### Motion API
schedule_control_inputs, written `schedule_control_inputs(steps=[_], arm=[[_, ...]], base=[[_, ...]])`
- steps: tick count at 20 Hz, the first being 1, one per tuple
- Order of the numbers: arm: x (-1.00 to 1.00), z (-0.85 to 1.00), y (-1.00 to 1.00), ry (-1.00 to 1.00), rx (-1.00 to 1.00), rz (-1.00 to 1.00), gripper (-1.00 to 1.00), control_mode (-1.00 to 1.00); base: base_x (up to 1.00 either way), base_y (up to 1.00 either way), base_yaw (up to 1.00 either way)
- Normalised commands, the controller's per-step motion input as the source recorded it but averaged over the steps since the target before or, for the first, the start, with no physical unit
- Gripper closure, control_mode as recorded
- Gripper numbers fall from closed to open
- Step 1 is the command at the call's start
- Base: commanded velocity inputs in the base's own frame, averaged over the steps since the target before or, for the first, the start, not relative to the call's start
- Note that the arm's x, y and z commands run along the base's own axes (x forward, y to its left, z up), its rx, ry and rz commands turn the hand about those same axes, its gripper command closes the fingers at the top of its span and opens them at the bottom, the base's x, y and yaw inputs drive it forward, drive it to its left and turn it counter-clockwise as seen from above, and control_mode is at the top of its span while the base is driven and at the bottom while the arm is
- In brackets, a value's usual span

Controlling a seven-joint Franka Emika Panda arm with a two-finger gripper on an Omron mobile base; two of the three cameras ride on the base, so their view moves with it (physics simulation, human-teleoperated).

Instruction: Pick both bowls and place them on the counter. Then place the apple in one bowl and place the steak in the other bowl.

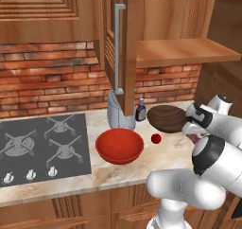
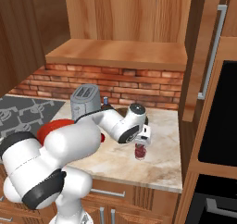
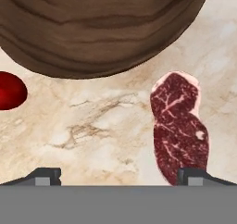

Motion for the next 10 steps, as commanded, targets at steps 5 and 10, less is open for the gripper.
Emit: schedule_control_inputs(steps=[5,10], arm=[[0.11,-0.03,-0.17,0.02,-0.09,0.18,-1.0,-1.0],[0.1,0.08,-0.16,0.18,-0.09,0.05,-1.0,-1.0]], base=[[0.0,0.0,0.0],[0.0,0.0,0.0]])
